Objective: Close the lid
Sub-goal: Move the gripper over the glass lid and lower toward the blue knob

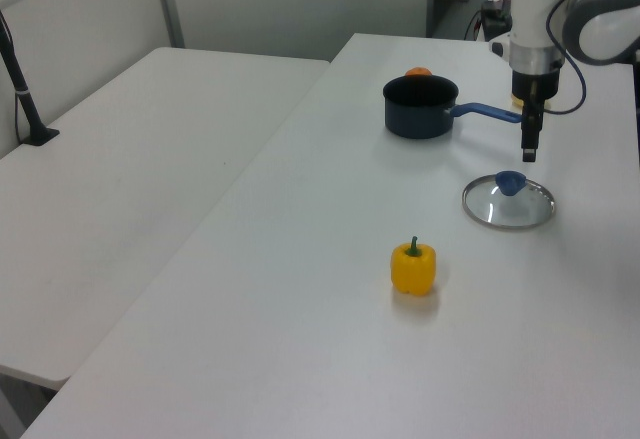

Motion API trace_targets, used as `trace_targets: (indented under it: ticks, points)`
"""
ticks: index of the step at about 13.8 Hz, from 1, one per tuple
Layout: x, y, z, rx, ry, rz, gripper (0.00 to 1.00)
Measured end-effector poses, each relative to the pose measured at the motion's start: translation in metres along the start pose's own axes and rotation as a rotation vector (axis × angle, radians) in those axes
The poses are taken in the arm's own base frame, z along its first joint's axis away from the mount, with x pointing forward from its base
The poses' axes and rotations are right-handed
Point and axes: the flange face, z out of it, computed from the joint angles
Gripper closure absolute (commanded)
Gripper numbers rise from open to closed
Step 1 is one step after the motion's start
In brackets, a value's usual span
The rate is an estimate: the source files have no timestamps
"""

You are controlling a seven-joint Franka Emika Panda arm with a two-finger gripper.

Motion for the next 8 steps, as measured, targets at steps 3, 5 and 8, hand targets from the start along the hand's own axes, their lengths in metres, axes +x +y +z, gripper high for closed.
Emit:
trace_targets:
  ticks: [3, 5, 8]
  points:
    - [-0.002, -0.006, 0.015, -0.001, 0.032, 0.014, 0.0]
    - [0.0, -0.01, 0.019, 0.001, 0.061, 0.015, 0.0]
    - [0.008, -0.015, 0.029, 0.008, 0.099, 0.047, 0.0]
